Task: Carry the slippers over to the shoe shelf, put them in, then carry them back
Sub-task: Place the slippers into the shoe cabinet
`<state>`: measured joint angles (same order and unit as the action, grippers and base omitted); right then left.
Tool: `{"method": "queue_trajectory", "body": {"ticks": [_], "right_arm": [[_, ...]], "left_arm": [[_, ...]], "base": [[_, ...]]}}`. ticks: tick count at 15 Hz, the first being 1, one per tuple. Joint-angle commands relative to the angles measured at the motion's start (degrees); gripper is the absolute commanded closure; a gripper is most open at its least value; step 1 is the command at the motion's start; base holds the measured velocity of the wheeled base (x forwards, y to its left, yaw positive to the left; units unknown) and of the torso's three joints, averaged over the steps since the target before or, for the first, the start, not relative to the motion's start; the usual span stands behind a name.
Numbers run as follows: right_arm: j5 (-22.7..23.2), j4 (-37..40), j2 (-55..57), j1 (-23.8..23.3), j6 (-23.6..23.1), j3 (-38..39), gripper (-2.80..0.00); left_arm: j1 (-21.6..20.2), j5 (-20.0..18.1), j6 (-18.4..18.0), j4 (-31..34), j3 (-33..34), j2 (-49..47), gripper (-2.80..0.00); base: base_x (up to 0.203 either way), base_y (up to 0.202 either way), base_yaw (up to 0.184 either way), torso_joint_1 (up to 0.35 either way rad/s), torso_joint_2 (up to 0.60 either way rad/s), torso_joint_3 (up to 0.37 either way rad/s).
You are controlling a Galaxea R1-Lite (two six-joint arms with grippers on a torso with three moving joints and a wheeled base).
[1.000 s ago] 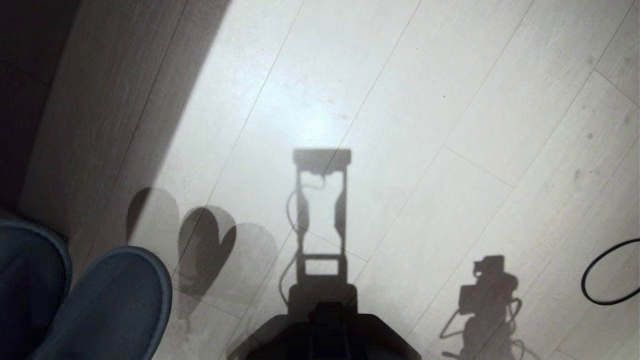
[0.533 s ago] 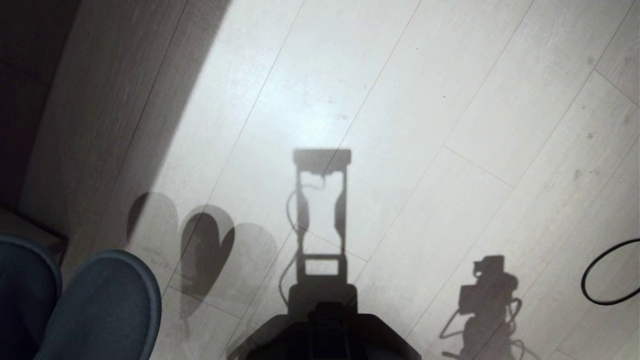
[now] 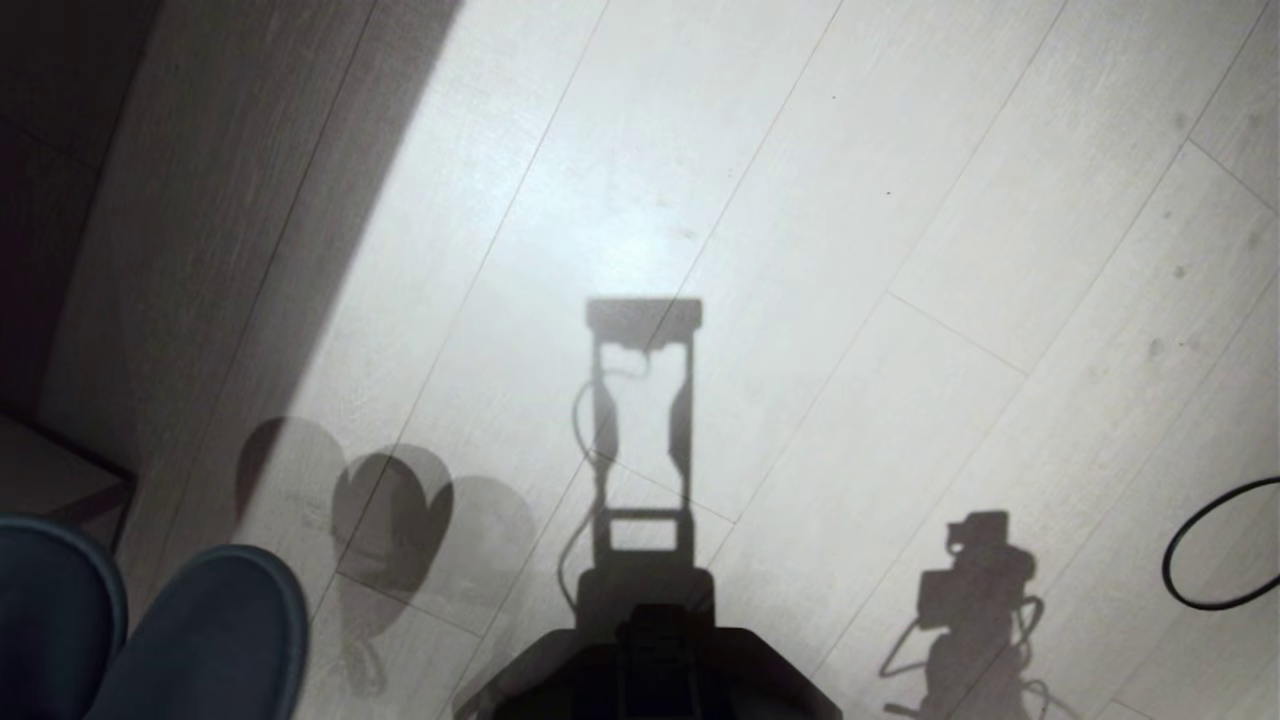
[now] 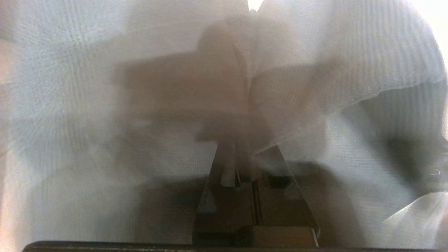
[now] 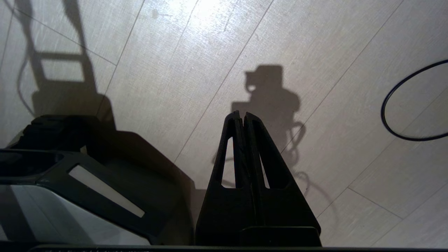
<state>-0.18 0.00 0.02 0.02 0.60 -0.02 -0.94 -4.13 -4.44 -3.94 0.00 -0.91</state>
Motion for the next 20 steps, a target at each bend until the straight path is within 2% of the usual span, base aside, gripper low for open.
{"method": "queue_trajectory", "body": {"ticks": [1, 2, 4, 5, 20], "right_arm": [[0.0, 0.0, 0.1, 0.1, 0.0, 0.0, 0.00], [0.0, 0.0, 0.0, 0.1, 0.0, 0.0, 0.00], [0.0, 0.0, 0.0, 0.1, 0.0, 0.0, 0.00], [0.0, 0.0, 0.0, 0.1, 0.0, 0.0, 0.00], [0.0, 0.0, 0.1, 0.1, 0.0, 0.0, 0.00]], "left_arm": [[0.0, 0.1, 0.0, -0.2, 0.0, 0.9, 0.00], [0.0, 0.2, 0.0, -0.1, 0.0, 0.9, 0.00], [0.0, 3.4, -0.8, 4.4, -0.1, 0.9, 0.00], [0.0, 3.6, -0.7, 4.9, -0.3, 0.9, 0.00], [0.0, 3.1, -1.5, 4.9, -0.3, 0.9, 0.00]], "base": [[0.000, 0.000, 0.000, 0.000, 0.00, 0.000], [0.000, 0.000, 0.000, 0.000, 0.00, 0.000], [0.000, 0.000, 0.000, 0.000, 0.00, 0.000], [0.000, 0.000, 0.000, 0.000, 0.00, 0.000], [0.000, 0.000, 0.000, 0.000, 0.00, 0.000]]}}
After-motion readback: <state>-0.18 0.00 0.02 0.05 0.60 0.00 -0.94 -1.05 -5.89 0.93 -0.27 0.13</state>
